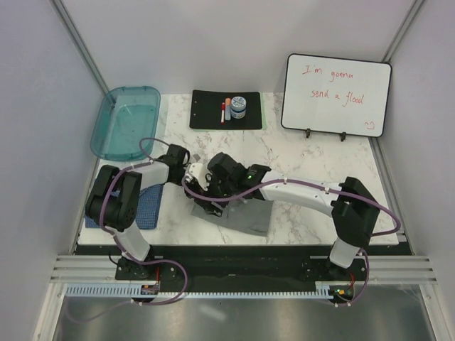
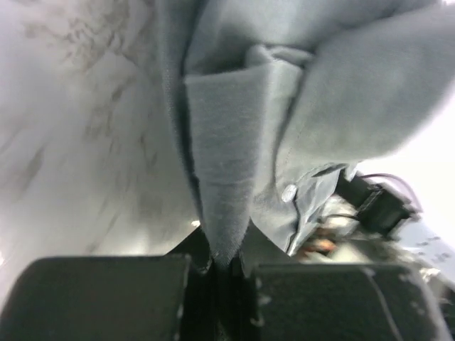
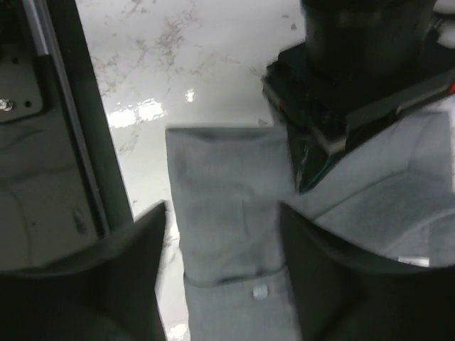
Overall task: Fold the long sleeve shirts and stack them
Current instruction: Neatly place the folded shirt to the corner
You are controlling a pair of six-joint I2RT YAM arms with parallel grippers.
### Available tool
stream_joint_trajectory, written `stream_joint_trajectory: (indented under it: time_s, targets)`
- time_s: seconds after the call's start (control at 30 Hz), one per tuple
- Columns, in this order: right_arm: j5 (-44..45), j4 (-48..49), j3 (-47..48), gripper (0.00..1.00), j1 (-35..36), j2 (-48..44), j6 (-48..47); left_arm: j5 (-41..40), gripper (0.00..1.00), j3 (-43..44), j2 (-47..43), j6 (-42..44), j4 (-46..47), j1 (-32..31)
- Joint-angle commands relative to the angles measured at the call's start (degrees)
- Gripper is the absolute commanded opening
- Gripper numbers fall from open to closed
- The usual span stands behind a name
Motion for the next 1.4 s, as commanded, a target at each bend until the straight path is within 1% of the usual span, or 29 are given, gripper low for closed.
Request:
stream_joint_trajectory:
  time_s: [0.0, 0.07, 0.1, 0.23, 0.27, 0.4, 0.47, 0.6, 0.87, 1.1, 1.37]
  targets:
    - [-7.3, -5.33, 1.91, 0.98, -5.7, -5.39, -1.85, -10.87, 0.02, 10.33, -7.21, 25.51, -27.45, 2.62]
    - [-9.5, -8.05, 1.73, 0.98, -8.42, -7.05, -2.82, -15.69, 0.02, 14.1, -9.06, 30.37, -32.05, 3.68]
    - [-10.29, -8.76, 1.64, 0.98, -9.22, -7.5, -3.35, -17.64, 0.02, 15.42, -9.5, 34.31, -36.42, 4.03]
    - [-9.95, -11.13, -0.11, 0.98, -13.53, -9.78, -5.1, -22.48, 0.02, 21.22, -11.96, 41.55, -44.7, 7.72]
    - [-9.43, -11.22, -0.64, 0.98, -15.02, -10.57, -5.46, -24.58, 0.02, 21.93, -13.53, 42.52, -45.86, 8.16]
    - [-8.1, -11.49, -3.45, 0.98, -18.28, -12.33, -6.25, -28.72, 0.02, 24.66, -17.48, 48.04, -51.04, 10.27]
    - [-7.66, -11.4, -4.86, 0.98, -19.33, -13.12, -6.34, -31.17, 0.02, 26.51, -19.34, 49.64, -53.25, 11.41]
    - [-7.58, -11.31, -6.53, 0.98, -19.95, -14.53, -6.17, -34.96, 0.02, 28.0, -26.44, 53.59, -56.06, 11.85]
    - [-6.96, -10.7, -8.9, 0.98, -20.13, -16.38, -5.81, -38.13, 0.02, 29.59, -33.23, 55.44, -59.23, 12.64]
    - [-6.7, -10.26, -9.35, 0.98, -20.13, -16.29, -5.37, -39.28, 0.02, 33.88, -34.55, 56.41, -60.55, 14.23]
    - [-6.26, -10.35, -9.61, 0.98, -20.13, -16.12, -5.29, -37.52, 0.02, 37.06, -34.37, 56.68, -61.6, 15.81]
